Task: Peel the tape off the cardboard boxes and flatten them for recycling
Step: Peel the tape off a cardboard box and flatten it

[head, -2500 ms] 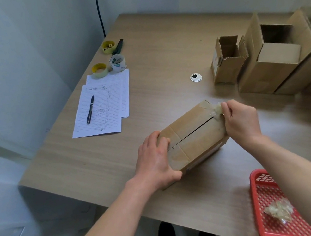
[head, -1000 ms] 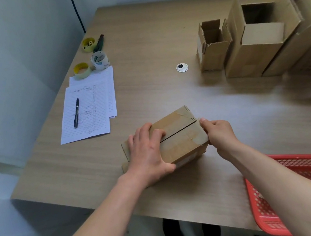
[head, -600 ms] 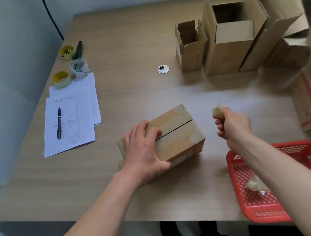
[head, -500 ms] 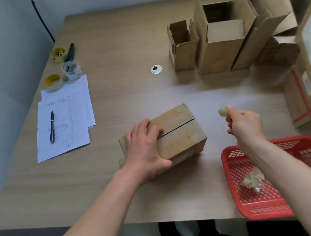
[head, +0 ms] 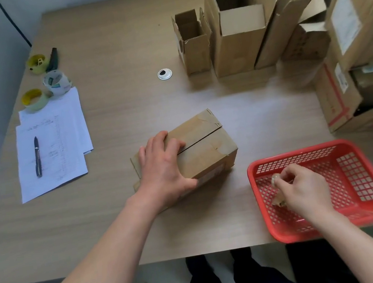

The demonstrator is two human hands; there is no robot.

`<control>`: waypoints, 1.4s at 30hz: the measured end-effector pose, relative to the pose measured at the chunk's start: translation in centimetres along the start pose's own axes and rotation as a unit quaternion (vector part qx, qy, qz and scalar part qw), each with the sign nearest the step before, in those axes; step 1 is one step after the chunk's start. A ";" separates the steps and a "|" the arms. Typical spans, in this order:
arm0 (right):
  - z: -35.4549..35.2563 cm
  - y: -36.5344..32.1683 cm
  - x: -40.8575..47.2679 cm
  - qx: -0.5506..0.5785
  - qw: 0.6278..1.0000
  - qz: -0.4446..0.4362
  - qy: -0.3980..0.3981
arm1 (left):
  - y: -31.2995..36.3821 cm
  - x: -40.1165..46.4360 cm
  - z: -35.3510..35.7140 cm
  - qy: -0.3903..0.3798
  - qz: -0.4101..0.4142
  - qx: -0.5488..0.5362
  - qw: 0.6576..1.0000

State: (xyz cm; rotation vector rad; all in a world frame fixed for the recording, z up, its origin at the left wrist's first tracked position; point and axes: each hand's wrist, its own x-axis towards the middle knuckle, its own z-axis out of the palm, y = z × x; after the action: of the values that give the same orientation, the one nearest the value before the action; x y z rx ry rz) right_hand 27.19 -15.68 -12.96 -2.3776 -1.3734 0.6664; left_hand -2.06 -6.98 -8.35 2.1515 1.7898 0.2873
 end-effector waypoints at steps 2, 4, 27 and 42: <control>-0.5 0.3 -0.2 -0.080 0.996 0.025 -0.027 | 0.0 0.0 0.1 0.000 -0.002 -0.002 1.000; -0.6 0.7 -0.4 -0.120 0.989 0.048 -0.065 | 0.1 0.0 0.1 0.003 -0.004 0.002 1.000; 4.8 -1.8 3.1 -0.001 0.998 0.046 0.036 | 0.5 -0.4 0.0 0.002 -0.011 0.000 1.000; 3.4 -2.3 4.1 -0.008 0.999 -0.005 0.040 | 0.3 -0.6 -0.2 0.008 0.000 0.012 1.000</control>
State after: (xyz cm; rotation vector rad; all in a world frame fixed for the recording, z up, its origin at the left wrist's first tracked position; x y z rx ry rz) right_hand 25.43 -10.88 -15.63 -2.3802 -1.3613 0.5549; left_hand -1.93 -7.63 -8.04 2.1713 1.8126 0.2854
